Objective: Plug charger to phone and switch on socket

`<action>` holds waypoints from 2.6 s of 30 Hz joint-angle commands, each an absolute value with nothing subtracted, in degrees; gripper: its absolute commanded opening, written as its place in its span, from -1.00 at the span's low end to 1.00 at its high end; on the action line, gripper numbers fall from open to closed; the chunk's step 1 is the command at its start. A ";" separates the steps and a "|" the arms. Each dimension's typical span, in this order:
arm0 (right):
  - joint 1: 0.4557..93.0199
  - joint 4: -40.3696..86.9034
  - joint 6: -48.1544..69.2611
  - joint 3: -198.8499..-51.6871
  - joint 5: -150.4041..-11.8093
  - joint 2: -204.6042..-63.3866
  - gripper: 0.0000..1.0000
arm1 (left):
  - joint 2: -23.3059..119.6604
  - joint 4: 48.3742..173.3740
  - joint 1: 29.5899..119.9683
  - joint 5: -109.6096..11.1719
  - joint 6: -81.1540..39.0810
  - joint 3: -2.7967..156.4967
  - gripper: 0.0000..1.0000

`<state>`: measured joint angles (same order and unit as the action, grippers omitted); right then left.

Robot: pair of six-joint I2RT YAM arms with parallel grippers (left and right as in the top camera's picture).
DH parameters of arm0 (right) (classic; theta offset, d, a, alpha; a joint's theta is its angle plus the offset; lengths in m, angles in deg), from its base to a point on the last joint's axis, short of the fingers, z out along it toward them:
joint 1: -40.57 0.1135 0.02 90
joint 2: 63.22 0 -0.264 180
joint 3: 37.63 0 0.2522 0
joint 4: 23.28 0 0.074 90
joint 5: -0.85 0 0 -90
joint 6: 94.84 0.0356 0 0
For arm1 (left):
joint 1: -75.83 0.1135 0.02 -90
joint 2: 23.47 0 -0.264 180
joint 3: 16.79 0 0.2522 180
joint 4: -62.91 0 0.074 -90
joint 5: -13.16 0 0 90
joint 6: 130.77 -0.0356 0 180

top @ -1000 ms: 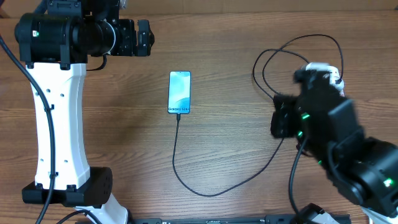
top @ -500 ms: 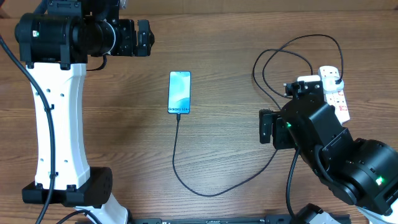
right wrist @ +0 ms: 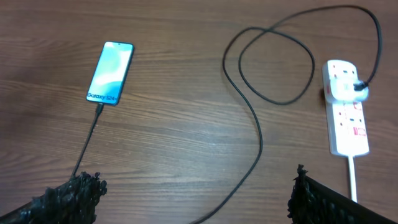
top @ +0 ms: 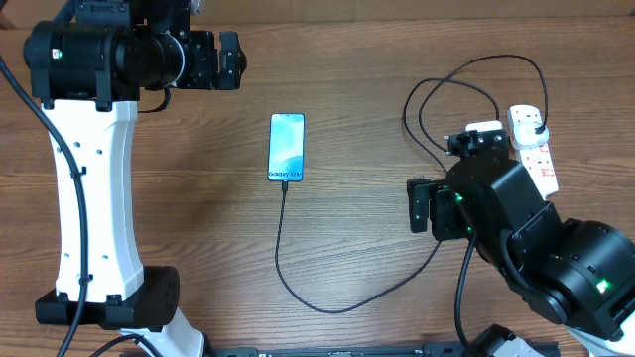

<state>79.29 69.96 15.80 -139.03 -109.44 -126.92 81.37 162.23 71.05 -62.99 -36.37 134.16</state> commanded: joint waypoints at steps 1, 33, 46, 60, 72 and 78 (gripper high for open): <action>79.56 67.78 10.84 -140.16 -107.28 -127.01 1.00 | 81.41 162.14 70.94 -63.34 -36.26 134.05 0.99; 50.07 -0.59 -2.36 -74.88 -79.24 -85.96 1.00 | 81.41 162.14 70.94 -63.34 -36.26 134.05 0.99; 49.70 -15.17 -2.12 -54.42 -80.07 -70.73 1.00 | 81.41 162.14 70.94 -63.34 -36.26 134.05 0.99; 49.72 -5.51 -1.69 -51.82 -79.22 -63.34 1.00 | 81.41 162.14 70.94 -63.34 -36.26 134.05 0.99; 49.72 -5.60 -1.71 -51.84 -79.00 -63.36 1.00 | 81.41 162.14 70.94 -63.34 -36.26 134.05 0.99; 49.72 -5.60 -1.71 -51.84 -79.00 -63.36 1.00 | 81.41 162.14 70.94 -63.34 -36.26 134.05 0.99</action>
<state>49.94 -5.40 -1.86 -52.45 -79.08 -64.00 81.39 162.27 71.05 -62.99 -36.37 134.16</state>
